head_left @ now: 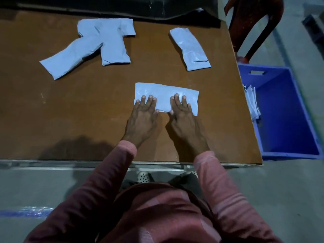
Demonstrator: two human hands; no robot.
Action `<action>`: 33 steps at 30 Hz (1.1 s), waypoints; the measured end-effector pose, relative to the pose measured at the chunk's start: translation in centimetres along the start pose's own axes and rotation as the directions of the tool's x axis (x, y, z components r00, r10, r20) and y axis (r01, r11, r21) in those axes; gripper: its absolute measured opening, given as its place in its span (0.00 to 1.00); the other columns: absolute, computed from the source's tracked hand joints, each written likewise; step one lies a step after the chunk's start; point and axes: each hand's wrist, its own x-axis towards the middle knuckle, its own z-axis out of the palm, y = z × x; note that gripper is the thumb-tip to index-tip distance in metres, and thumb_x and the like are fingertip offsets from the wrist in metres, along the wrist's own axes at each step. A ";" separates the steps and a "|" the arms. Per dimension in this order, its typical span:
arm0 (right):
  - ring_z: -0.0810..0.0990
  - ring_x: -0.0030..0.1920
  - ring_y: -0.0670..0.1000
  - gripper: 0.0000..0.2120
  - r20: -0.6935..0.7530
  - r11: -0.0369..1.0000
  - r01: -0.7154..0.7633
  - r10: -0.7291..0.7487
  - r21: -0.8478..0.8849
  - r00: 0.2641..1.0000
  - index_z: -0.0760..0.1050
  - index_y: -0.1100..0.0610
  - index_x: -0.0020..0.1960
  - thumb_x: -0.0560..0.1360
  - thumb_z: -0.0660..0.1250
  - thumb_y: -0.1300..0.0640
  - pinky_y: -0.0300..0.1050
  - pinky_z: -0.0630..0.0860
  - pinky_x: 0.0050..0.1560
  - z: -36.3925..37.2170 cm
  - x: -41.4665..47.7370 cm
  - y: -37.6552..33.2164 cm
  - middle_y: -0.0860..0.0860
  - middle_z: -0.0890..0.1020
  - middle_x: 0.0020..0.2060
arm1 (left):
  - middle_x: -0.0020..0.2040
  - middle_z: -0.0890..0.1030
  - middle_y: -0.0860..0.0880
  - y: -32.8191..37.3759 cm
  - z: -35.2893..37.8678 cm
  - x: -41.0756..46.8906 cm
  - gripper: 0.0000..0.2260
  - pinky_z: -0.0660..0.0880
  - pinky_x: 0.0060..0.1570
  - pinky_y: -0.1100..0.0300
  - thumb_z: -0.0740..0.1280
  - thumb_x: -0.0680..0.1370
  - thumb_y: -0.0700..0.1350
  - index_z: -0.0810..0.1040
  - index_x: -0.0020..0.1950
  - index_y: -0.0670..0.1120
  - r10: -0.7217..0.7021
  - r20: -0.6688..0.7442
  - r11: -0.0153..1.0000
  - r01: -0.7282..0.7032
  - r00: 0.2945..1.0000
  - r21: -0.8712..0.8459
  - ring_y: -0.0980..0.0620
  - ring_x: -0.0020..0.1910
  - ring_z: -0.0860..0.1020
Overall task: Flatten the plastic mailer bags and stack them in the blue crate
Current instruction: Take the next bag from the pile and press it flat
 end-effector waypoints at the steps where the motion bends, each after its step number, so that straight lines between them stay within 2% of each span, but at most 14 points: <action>1: 0.46 0.83 0.58 0.25 0.016 1.000 -0.011 0.011 -0.004 1.000 0.56 0.59 0.82 0.86 0.53 0.58 0.55 0.47 0.82 -0.6 0.1 -0.1 0.55 0.55 0.82 | 0.82 0.62 0.41 0.1 -0.3 0.1 0.24 0.49 0.83 0.45 0.51 0.88 0.50 0.62 0.82 0.41 0.000 -0.013 1.000 0.000 1.000 -0.018 0.41 0.83 0.55; 4: 0.52 0.82 0.61 0.24 -0.065 1.000 -0.012 0.011 -0.012 0.998 0.61 0.62 0.81 0.85 0.55 0.59 0.57 0.55 0.79 -1.6 -0.9 0.2 0.59 0.60 0.81 | 0.81 0.64 0.42 0.4 -0.6 -0.1 0.24 0.50 0.83 0.46 0.51 0.89 0.52 0.64 0.82 0.42 -0.005 -0.084 0.996 -0.003 0.996 -0.089 0.43 0.83 0.57; 7: 0.56 0.81 0.60 0.24 -0.071 0.998 -0.027 0.022 -0.065 0.997 0.63 0.61 0.80 0.85 0.55 0.58 0.57 0.60 0.78 -0.5 -2.5 0.5 0.58 0.63 0.80 | 0.81 0.65 0.43 0.4 0.1 -1.0 0.24 0.50 0.83 0.48 0.50 0.88 0.51 0.64 0.82 0.42 0.007 -0.020 0.996 -0.009 1.000 -0.094 0.45 0.83 0.58; 9: 0.59 0.80 0.61 0.24 -0.019 0.994 -0.041 0.039 -0.101 0.999 0.64 0.61 0.79 0.85 0.55 0.58 0.57 0.63 0.76 -0.6 -2.3 0.5 0.58 0.64 0.79 | 0.80 0.67 0.42 0.4 -0.3 -0.9 0.24 0.56 0.81 0.45 0.50 0.87 0.51 0.66 0.81 0.43 0.024 0.024 0.998 -0.023 0.999 -0.059 0.42 0.82 0.61; 10: 0.63 0.78 0.64 0.22 -0.020 0.992 -0.026 0.023 -0.120 1.000 0.67 0.62 0.77 0.84 0.56 0.58 0.58 0.67 0.73 -1.2 -1.9 0.3 0.60 0.67 0.77 | 0.78 0.71 0.42 0.6 -1.2 -0.5 0.23 0.63 0.78 0.44 0.51 0.87 0.51 0.69 0.80 0.44 -0.002 0.039 0.998 0.005 0.999 -0.061 0.40 0.79 0.65; 12: 0.73 0.69 0.70 0.20 -0.126 0.991 0.007 -0.025 -0.137 0.992 0.73 0.67 0.71 0.82 0.61 0.58 0.61 0.73 0.66 -2.2 -0.6 0.1 0.66 0.75 0.70 | 0.67 0.81 0.40 0.8 -3.2 0.7 0.19 0.77 0.60 0.45 0.56 0.87 0.49 0.76 0.74 0.45 -0.053 -0.030 0.996 0.051 0.998 -0.074 0.36 0.66 0.78; 14: 0.66 0.75 0.69 0.25 -0.208 0.993 -0.010 -0.014 -0.115 0.978 0.68 0.67 0.75 0.82 0.62 0.55 0.60 0.61 0.76 -3.0 0.9 0.2 0.65 0.70 0.74 | 0.54 0.85 0.37 1.1 -5.0 1.9 0.15 0.79 0.46 0.47 0.60 0.86 0.45 0.81 0.67 0.42 -0.040 -0.213 0.994 0.017 0.976 -0.109 0.35 0.49 0.83; 15: 0.59 0.80 0.66 0.28 -0.213 0.994 -0.024 0.001 -0.106 0.977 0.62 0.65 0.79 0.83 0.60 0.53 0.58 0.52 0.80 -3.3 1.8 0.3 0.63 0.65 0.78 | 0.54 0.85 0.37 1.1 -5.4 2.4 0.14 0.79 0.47 0.48 0.60 0.86 0.43 0.81 0.65 0.41 -0.011 -0.264 0.992 -0.022 0.964 -0.123 0.35 0.49 0.83; 17: 0.49 0.82 0.61 0.30 -0.163 0.994 -0.036 0.019 -0.103 0.986 0.54 0.61 0.82 0.86 0.57 0.49 0.59 0.42 0.81 -3.3 3.1 0.7 0.58 0.56 0.82 | 0.63 0.82 0.37 0.9 -5.2 3.6 0.14 0.76 0.62 0.47 0.61 0.85 0.41 0.79 0.68 0.39 0.067 -0.245 0.989 -0.098 0.967 -0.115 0.37 0.61 0.80; 19: 0.51 0.82 0.59 0.29 -0.098 0.988 -0.007 -0.009 -0.156 0.995 0.55 0.58 0.82 0.86 0.54 0.45 0.60 0.47 0.81 -3.3 3.5 1.1 0.56 0.58 0.82 | 0.71 0.76 0.37 0.0 -4.2 4.6 0.17 0.70 0.71 0.43 0.61 0.86 0.44 0.75 0.72 0.40 0.094 -0.144 0.991 -0.107 0.985 -0.083 0.37 0.71 0.74; 21: 0.60 0.80 0.58 0.28 -0.058 0.982 0.003 -0.014 -0.191 0.998 0.61 0.54 0.81 0.86 0.53 0.42 0.59 0.58 0.78 -3.4 3.2 1.3 0.54 0.64 0.80 | 0.75 0.72 0.39 -0.8 -3.1 4.9 0.21 0.64 0.75 0.41 0.59 0.86 0.51 0.71 0.77 0.44 0.063 -0.022 0.997 -0.064 0.998 -0.052 0.39 0.75 0.69; 26: 0.70 0.73 0.56 0.30 0.017 0.986 0.017 -0.014 -0.166 1.000 0.66 0.49 0.78 0.81 0.60 0.35 0.58 0.72 0.69 -4.9 4.2 2.4 0.52 0.70 0.76 | 0.77 0.70 0.45 -2.4 -3.4 5.9 0.30 0.60 0.76 0.39 0.54 0.81 0.63 0.67 0.79 0.49 0.091 0.102 0.991 -0.081 0.991 -0.104 0.42 0.76 0.66; 30: 0.65 0.77 0.56 0.35 0.130 0.980 0.077 -0.054 -0.181 0.990 0.61 0.43 0.79 0.77 0.66 0.33 0.62 0.69 0.72 -6.3 5.4 3.0 0.49 0.65 0.79 | 0.67 0.77 0.48 -3.6 -5.6 8.7 0.34 0.67 0.70 0.39 0.66 0.74 0.68 0.72 0.74 0.50 0.136 0.227 0.982 -0.101 0.964 -0.161 0.43 0.67 0.74; 33: 0.68 0.75 0.57 0.41 0.177 0.982 0.081 -0.051 -0.169 0.983 0.59 0.41 0.80 0.73 0.70 0.31 0.62 0.71 0.71 -6.8 5.8 3.0 0.48 0.66 0.78 | 0.66 0.76 0.46 -3.4 -6.6 9.7 0.37 0.70 0.66 0.44 0.76 0.70 0.65 0.73 0.74 0.49 0.145 0.277 0.986 -0.115 0.950 -0.123 0.44 0.66 0.72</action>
